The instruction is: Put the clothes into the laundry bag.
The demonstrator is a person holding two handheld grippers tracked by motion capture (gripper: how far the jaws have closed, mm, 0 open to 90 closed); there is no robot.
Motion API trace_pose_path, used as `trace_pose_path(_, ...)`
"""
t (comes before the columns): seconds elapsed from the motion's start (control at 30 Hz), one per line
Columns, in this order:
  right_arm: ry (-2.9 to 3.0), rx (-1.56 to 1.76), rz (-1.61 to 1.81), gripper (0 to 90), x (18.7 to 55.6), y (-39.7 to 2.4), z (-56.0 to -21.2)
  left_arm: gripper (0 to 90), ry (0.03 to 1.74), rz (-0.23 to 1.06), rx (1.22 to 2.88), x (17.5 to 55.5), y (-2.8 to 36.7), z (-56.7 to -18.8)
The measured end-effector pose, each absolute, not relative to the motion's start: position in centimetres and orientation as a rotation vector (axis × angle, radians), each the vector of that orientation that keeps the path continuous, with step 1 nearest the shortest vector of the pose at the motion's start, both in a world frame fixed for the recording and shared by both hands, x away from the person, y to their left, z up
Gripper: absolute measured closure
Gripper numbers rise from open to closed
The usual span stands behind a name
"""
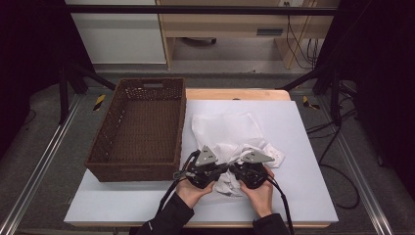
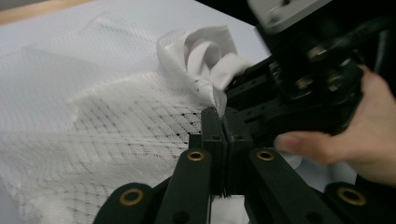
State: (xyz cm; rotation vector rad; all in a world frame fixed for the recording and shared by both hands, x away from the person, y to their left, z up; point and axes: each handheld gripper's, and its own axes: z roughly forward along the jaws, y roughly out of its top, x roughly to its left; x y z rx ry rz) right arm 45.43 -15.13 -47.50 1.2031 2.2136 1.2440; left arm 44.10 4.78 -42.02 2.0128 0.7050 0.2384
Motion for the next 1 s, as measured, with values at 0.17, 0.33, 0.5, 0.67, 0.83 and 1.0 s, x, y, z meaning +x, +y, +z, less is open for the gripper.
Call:
trace_pose_path(0.17,2.197,1.145,1.401,69.1,43.3,-17.2,-45.2,89.3,0.738,0.228,2.021,44.7,5.5,-43.2)
trace_pose_path(0.33,2.055,1.13,1.369,57.2,41.4,-21.2,-42.4,89.2,0.747,0.235,2.027,44.8,5.6,-43.4)
trace_pose_path(0.5,2.056,1.262,1.245,35.7,43.8,-22.8,-43.8,89.2,0.744,0.249,2.038,44.9,5.5,-43.5)
trace_pose_path(0.67,2.173,1.271,1.304,72.6,45.3,-21.9,-46.1,89.2,0.753,0.253,2.045,45.2,5.5,-43.5)
trace_pose_path(0.83,2.17,1.107,1.396,82.5,43.1,-21.8,-44.1,89.2,0.767,0.255,2.031,45.5,5.7,-42.9)
trace_pose_path(1.0,2.249,0.905,1.438,82.3,40.7,-19.0,-42.7,89.3,0.753,0.269,2.015,45.4,5.5,-41.6)
